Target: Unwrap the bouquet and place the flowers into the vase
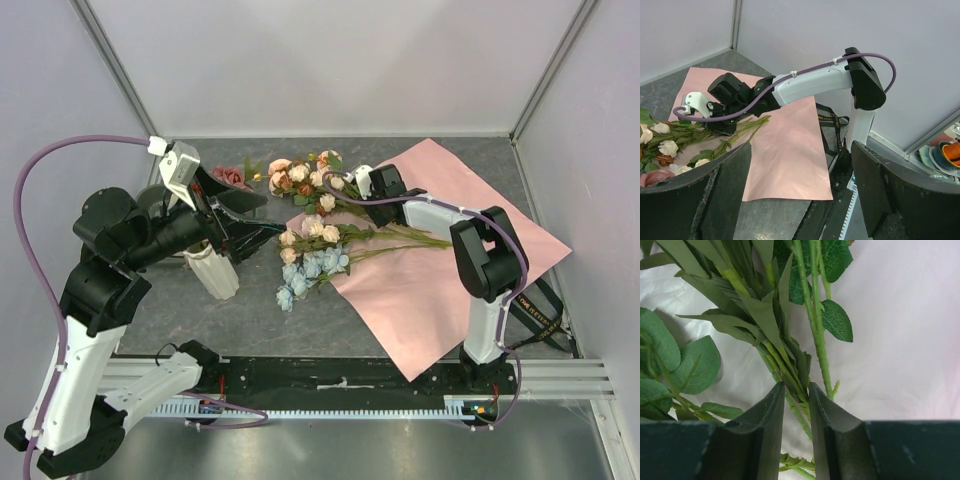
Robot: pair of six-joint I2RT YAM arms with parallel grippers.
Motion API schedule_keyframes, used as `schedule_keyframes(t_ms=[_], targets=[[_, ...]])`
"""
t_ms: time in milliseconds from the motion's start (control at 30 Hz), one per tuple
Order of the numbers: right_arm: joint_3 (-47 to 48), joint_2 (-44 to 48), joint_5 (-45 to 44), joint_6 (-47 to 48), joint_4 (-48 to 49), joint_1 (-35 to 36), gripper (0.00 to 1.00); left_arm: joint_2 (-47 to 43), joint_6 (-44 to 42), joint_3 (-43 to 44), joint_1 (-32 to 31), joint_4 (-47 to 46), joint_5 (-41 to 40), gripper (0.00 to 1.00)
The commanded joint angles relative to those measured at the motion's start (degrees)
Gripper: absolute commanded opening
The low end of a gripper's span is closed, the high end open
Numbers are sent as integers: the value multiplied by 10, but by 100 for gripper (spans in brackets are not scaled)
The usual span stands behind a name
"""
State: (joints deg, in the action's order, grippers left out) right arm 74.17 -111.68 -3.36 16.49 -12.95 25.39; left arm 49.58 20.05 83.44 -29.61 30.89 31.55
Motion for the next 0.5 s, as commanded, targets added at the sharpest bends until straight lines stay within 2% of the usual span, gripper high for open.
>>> schedule_keyframes(t_ms=[0, 33, 67, 133, 167, 267, 467], targets=[[24, -8, 52, 13, 16, 2, 34, -2, -11, 5, 1, 2, -6, 87], [26, -15, 57, 17, 15, 4, 33, -1, -13, 6, 1, 5, -7, 88], [32, -16, 50, 17, 12, 3, 27, 2, -16, 13, 1, 9, -16, 88], [32, -4, 37, 8, 13, 4, 22, 6, -23, 23, 1, 25, -22, 88], [28, 3, 24, 6, 18, 4, 14, 6, -26, 34, 1, 29, -24, 88], [35, 46, -9, 2, 11, 6, 0, 11, -38, 52, 1, 38, -38, 88], [43, 195, -45, 35, 12, 22, 0, 32, -38, 82, 1, 36, -58, 90]])
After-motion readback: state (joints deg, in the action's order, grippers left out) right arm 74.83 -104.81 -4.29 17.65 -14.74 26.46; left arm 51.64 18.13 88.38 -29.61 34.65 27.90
